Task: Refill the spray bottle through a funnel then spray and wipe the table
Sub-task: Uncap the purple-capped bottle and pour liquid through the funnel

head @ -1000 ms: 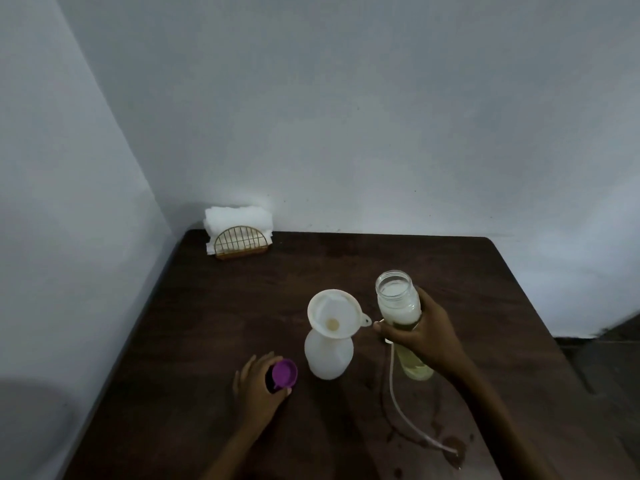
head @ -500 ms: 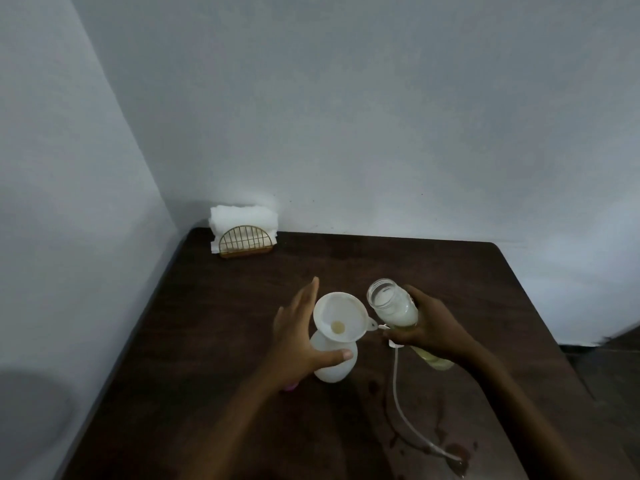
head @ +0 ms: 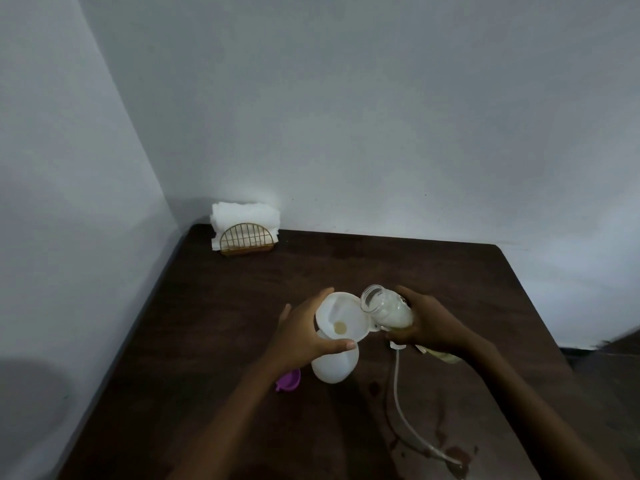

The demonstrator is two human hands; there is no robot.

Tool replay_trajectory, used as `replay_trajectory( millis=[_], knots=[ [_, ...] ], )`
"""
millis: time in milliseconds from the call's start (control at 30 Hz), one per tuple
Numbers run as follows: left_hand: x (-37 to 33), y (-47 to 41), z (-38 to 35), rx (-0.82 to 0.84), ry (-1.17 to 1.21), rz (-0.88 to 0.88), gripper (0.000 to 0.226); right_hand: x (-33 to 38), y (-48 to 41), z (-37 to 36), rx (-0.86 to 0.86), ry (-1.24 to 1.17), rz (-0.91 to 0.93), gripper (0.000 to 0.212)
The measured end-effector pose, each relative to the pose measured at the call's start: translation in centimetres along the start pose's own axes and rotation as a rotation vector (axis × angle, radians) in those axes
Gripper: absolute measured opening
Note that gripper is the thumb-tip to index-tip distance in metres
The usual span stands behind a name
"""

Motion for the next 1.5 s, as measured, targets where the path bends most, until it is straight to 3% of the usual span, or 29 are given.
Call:
replay_trajectory(
  millis=[533, 633, 867, 1400, 1500],
  knots=[
    [-0.7, 0.4, 0.1, -0.007, 0.0, 0.021, 0.103, 1.0, -0.7, 1.0, 0.052, 0.248, -0.019, 0.035],
    [-1.1, 0.5, 0.1, -0.006, 0.009, 0.008, 0.095, 1.1, -0.7, 1.1, 0.05, 0.273, -0.022, 0.044],
    [-1.2, 0.6, 0.1, -0.004, 0.032, 0.009, 0.106, 1.3, -0.7, 1.3, 0.062, 0.312, -0.007, 0.049],
    [-0.4, 0.4, 0.0, 0.005, 0.041, 0.024, 0.11, 1.3, -0.8, 1.3, 0.075, 0.395, -0.023, 0.046],
    [-0.4, 0.4, 0.1, -0.001, 0.041, 0.022, 0.105, 1.1, -1.0, 1.1, 0.075, 0.389, -0.027, 0.057]
  ],
)
Point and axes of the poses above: each hand's wrist, its own y-axis away from the middle knuckle, its own z-axis out of the back of the hand, x = y × z, the point moved 7 cm from there along -y, towards the middle knuckle, and after that the axes turned 12 degrees about y, right-handed, at the moved point
